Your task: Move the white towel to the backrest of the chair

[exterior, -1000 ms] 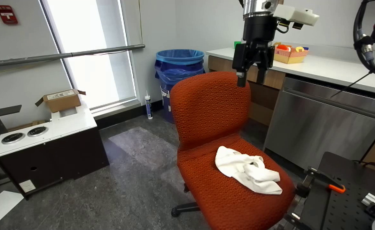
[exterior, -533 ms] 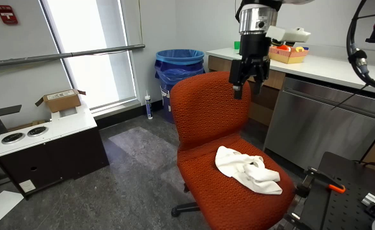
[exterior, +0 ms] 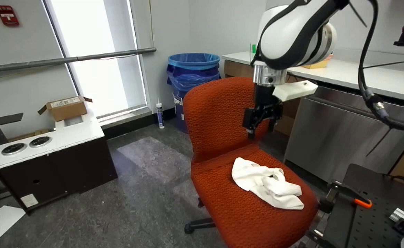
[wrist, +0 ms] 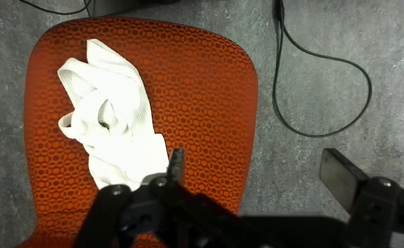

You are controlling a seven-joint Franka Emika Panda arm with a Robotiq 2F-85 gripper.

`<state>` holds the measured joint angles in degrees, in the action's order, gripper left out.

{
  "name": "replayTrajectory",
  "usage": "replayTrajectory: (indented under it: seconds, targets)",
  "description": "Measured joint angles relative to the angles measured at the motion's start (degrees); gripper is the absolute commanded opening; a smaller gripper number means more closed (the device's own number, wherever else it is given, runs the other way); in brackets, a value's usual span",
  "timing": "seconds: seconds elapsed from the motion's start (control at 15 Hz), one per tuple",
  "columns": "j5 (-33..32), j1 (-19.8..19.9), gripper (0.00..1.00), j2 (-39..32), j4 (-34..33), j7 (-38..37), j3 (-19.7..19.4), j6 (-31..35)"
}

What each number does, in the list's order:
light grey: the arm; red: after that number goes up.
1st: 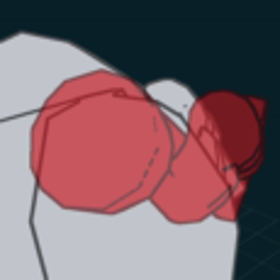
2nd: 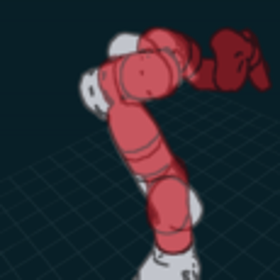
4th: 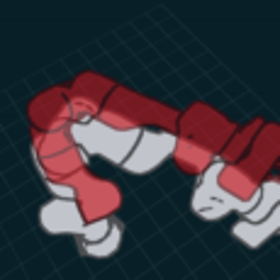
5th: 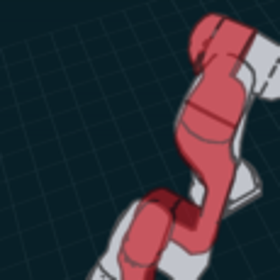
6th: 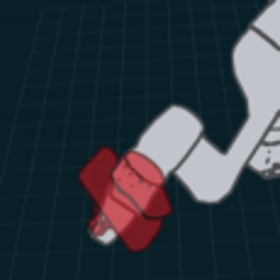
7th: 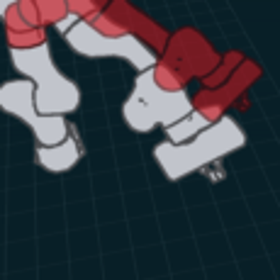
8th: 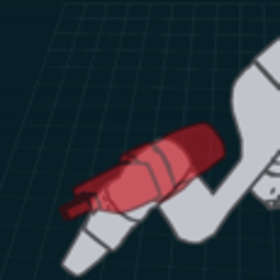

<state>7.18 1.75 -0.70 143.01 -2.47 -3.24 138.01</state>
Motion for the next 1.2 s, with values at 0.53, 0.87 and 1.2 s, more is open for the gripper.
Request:
replayTrajectory:
  seconds: [0.53, 0.87, 1.2]
  targets:
    - [0.1, 3.1, 1.0, -22.6, -5.2, -0.6, -1.3, 13.2]
    - [0.2, 5.1, 1.0, -31.0, -12.0, -1.7, -1.7, 13.2]
    - [0.3, 5.7, 1.0, -31.1, -12.9, -1.7, -1.7, 13.1]
